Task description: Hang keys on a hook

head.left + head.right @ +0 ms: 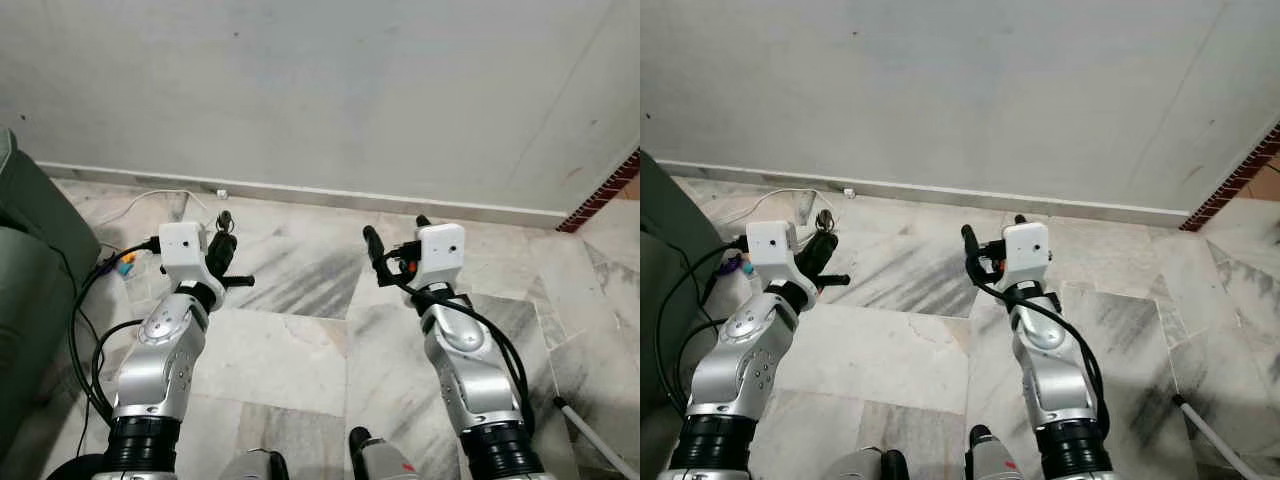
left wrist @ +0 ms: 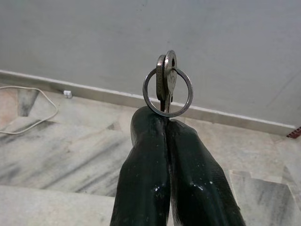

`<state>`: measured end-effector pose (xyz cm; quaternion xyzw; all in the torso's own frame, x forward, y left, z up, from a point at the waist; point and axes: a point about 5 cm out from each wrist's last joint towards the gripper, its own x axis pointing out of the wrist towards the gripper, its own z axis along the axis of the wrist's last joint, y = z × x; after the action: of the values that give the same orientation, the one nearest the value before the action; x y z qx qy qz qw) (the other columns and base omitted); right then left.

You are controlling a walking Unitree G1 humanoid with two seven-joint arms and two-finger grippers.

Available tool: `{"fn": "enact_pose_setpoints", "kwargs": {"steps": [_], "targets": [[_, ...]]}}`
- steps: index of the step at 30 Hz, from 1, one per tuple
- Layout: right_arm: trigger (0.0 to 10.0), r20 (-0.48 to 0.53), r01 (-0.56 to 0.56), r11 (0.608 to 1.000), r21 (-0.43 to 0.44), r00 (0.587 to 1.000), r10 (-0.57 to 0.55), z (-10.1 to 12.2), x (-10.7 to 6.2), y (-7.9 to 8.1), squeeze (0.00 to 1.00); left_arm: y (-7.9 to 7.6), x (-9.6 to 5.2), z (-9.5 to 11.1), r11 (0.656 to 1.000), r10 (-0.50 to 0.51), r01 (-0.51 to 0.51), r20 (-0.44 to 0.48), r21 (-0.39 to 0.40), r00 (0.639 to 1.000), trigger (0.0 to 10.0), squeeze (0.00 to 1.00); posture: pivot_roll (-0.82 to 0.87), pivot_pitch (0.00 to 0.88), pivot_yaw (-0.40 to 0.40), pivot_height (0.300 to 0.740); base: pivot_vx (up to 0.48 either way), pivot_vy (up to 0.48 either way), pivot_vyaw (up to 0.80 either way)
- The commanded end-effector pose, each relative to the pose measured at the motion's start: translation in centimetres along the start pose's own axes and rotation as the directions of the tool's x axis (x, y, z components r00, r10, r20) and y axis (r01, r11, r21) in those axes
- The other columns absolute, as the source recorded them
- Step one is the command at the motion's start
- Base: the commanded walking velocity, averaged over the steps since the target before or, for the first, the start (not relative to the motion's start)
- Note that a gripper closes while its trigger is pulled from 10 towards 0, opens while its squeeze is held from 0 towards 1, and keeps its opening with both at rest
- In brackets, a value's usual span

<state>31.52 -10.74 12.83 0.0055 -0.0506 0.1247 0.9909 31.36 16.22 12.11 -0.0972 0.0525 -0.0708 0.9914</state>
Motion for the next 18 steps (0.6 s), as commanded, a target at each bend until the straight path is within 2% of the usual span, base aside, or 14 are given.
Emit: {"fn": "enact_pose_setpoints", "kwargs": {"steps": [1, 7, 12, 18], "targets": [[10.0, -0.009, -0.02, 1.0, 0.005, 1.0, 0.02, -0.29, 0.08, 0.57, 0.0, 0.22, -0.34, -0.77, 1.0, 0.012, -0.013, -0.019, -0.016, 1.0, 10.0, 0.0, -0.02, 0.185, 0.046, 0.74, 0.0, 0.0, -0.77], [10.0, 0.003, -0.026, 1.0, -0.006, 1.0, 0.026, -0.19, 0.2, 0.63, 0.0, 0.29, -0.34, -0.67, 1.0, 0.008, -0.008, -0.007, -0.023, 1.0, 10.0, 0.0, -0.02, 0.182, 0.044, 0.74, 0.0, 0.0, -0.78], [10.0, 0.009, -0.027, 1.0, -0.002, 1.0, 0.027, -0.06, 0.26, 0.63, 0.0, 0.29, -0.3, -0.58, 0.999, 0.009, -0.009, -0.003, -0.03, 1.0, 10.0, 0.0, -0.02, 0.184, 0.046, 0.74, 0.24, 0.0, -0.77], [10.0, 0.021, -0.027, 1.0, 0.003, 0.999, 0.027, 0.03, 0.21, 0.6, 0.0, 0.2, -0.35, -0.66, 0.999, 0.0, 0.0, -0.005, -0.041, 1.0, 10.0, 0.0, -0.03, 0.188, 0.046, 0.74, 0.331, 0.0, -0.14]]}}
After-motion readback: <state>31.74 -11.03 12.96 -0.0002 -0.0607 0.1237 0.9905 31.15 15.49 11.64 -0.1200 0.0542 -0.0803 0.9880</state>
